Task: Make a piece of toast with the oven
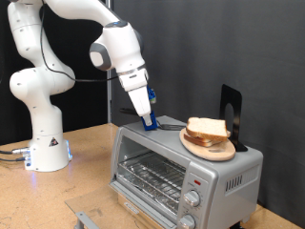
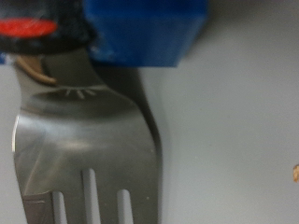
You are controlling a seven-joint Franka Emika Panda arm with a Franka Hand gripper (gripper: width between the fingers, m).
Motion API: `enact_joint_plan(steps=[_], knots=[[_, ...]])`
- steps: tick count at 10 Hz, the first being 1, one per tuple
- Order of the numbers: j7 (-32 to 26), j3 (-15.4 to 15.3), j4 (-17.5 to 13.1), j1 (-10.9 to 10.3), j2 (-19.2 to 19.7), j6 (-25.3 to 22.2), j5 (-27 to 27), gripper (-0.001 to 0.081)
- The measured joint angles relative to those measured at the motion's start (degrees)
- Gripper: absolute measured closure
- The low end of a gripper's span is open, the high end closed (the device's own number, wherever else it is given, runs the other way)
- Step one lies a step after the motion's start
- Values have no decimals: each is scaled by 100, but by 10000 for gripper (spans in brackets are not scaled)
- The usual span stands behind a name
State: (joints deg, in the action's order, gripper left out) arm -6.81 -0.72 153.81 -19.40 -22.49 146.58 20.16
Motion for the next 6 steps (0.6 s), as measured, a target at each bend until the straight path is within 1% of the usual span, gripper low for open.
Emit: enact_joint_plan(steps=[6], knots=[[0,-36,51,-37,2,28,11,124]])
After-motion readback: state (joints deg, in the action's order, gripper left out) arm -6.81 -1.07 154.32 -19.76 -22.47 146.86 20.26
